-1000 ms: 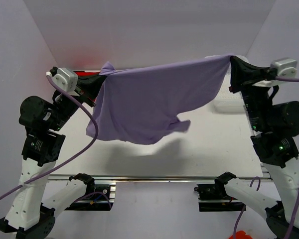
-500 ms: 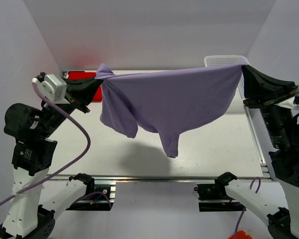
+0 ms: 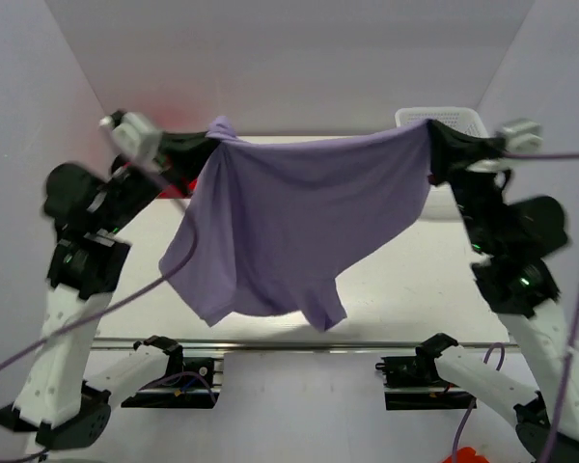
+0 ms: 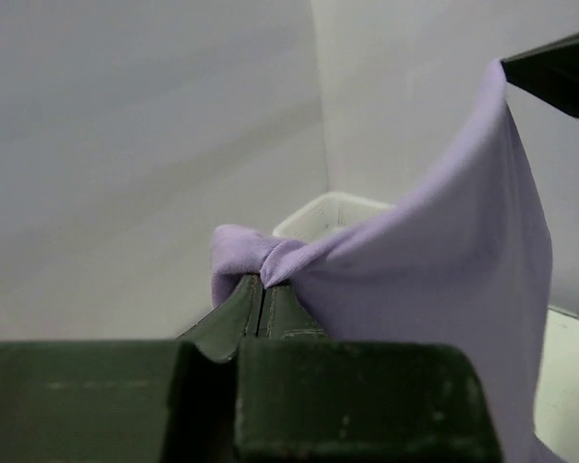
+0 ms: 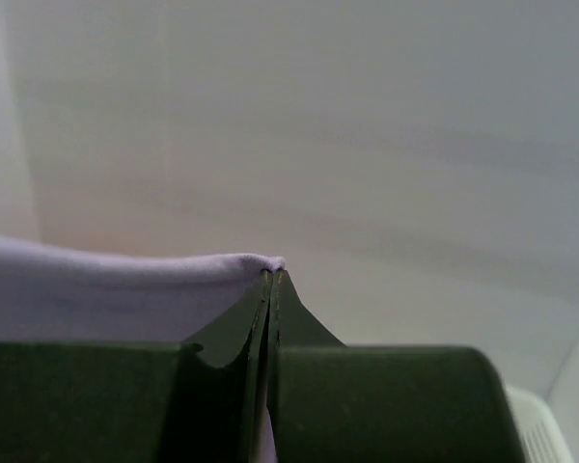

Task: Fold and stack the t-shirts
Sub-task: Flatten out the tshirt

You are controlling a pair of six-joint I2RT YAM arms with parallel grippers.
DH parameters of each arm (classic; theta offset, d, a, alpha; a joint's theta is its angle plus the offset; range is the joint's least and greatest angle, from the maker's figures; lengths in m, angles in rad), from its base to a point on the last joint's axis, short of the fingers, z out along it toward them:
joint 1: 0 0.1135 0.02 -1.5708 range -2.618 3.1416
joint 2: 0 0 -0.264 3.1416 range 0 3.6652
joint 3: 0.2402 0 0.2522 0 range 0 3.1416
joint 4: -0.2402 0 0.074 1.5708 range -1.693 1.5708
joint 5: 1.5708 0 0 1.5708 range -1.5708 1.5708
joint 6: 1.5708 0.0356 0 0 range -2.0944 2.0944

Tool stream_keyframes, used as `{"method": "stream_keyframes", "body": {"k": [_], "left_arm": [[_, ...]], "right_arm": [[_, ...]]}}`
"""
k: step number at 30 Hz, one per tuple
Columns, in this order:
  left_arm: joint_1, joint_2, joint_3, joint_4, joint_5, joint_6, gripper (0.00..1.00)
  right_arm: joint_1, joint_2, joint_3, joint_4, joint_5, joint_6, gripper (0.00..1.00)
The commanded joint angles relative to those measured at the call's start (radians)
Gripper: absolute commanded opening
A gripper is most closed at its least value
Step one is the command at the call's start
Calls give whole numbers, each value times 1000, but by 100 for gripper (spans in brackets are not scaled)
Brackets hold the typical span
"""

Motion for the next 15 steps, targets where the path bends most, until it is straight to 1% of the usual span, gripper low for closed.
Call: {"method": "stream_keyframes", "body": {"k": [1, 2, 3, 4, 5, 6, 7, 8, 10, 11, 12, 13, 15], "left_arm": [[10, 174, -35, 23, -118, -9, 0], [10, 212, -44, 37, -136, -9, 0], [10, 252, -44, 37, -187, -9, 0], [10, 341, -44, 49, -210, -9, 0], [10, 390, -35, 49, -257, 2, 0], [10, 442, -35, 58, -283, 2, 0], [19, 496, -17, 58, -306, 2, 0], [19, 609, 11, 58, -320, 2, 0], [30, 731, 54, 58, -333, 13, 0], [30, 791, 110, 58, -322, 13, 0], [30, 916, 147, 49, -322, 13, 0], [44, 979, 231, 38, -322, 13, 0], [55, 1096, 315, 15, -322, 13, 0]], "right_arm": [[-5, 121, -90, 115, 186, 23, 0], [-10, 144, -105, 146, 211, 25, 0], [-10, 229, -142, 169, 270, 17, 0], [-12, 259, -150, 233, 329, 9, 0], [-13, 291, -154, 249, 357, -4, 0], [-16, 415, -154, 256, 393, -8, 0], [-24, 458, -130, 256, 414, -5, 0], [-34, 539, -119, 244, 414, 11, 0], [-54, 700, -76, 230, 366, 48, 0], [-64, 742, -65, 221, 360, 75, 0], [-91, 820, -32, 203, 318, 100, 0], [-99, 907, 14, 189, 302, 129, 0], [-140, 986, 103, 113, 271, 149, 0]]}}
